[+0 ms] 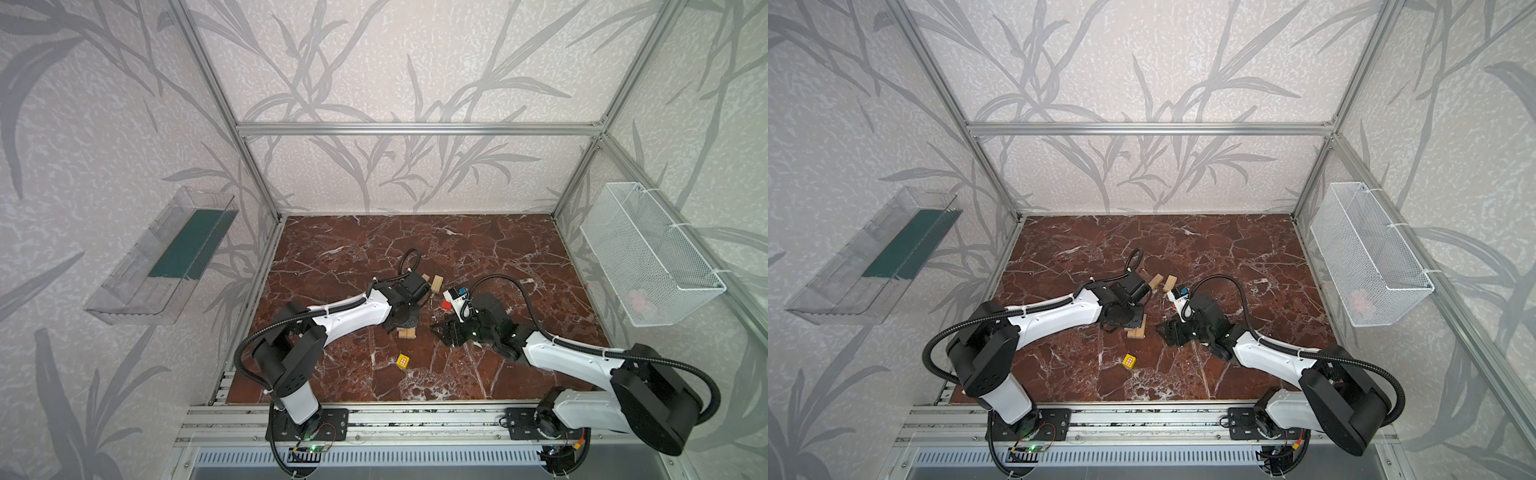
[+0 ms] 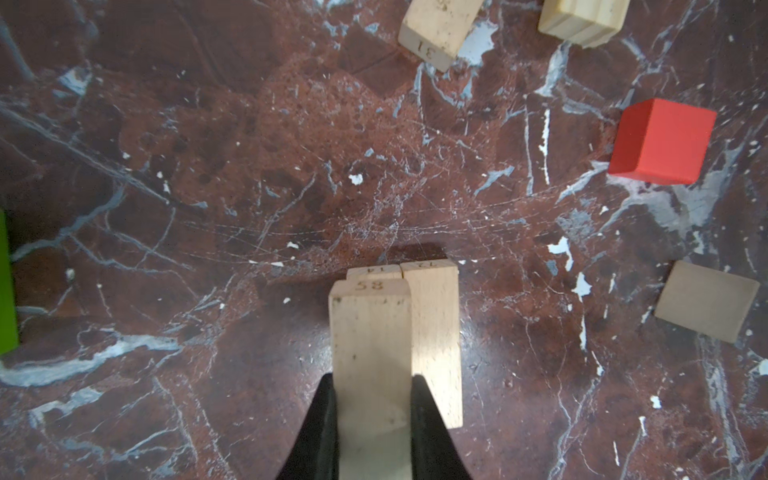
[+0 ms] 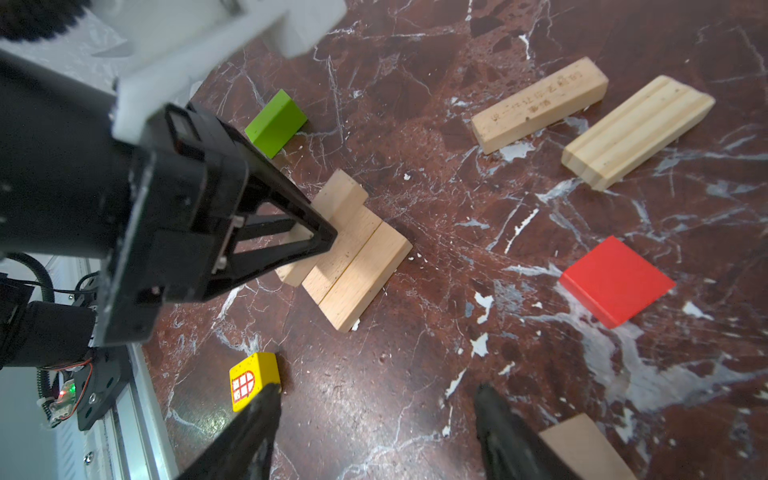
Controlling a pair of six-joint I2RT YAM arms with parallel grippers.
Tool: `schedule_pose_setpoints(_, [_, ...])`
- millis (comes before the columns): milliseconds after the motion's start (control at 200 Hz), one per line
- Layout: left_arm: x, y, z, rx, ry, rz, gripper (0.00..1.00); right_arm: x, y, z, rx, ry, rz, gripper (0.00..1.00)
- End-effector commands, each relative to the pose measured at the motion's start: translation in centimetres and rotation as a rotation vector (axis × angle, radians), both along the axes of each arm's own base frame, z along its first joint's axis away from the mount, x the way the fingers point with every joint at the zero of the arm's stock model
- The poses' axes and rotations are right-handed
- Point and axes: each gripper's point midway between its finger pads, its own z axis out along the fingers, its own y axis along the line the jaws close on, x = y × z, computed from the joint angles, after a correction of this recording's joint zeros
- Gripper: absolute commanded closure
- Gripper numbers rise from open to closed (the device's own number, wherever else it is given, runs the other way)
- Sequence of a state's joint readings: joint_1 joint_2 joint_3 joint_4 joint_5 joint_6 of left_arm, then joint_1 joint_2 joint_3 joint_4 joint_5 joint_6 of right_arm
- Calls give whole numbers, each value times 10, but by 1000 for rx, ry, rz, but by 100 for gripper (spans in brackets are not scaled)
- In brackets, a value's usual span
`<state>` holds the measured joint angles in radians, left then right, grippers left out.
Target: Build the wood block tower
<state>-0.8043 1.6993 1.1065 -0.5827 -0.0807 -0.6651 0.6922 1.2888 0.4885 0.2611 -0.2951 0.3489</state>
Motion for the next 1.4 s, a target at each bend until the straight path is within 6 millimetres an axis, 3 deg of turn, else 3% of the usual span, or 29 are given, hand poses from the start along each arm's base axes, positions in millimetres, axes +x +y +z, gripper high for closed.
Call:
schedule_pose_setpoints(0, [-2, -4, -2, -9, 6, 28, 100, 3, -1, -1, 11, -7, -15, 27])
schedule_pose_setpoints(440, [-1, 1, -3, 38, -15, 32, 100, 2, -6, 10, 15, -51, -21, 26])
schedule_pose_setpoints(1395, [1, -3, -9, 67, 18, 23, 100, 2, -4, 10, 27, -50, -14, 26])
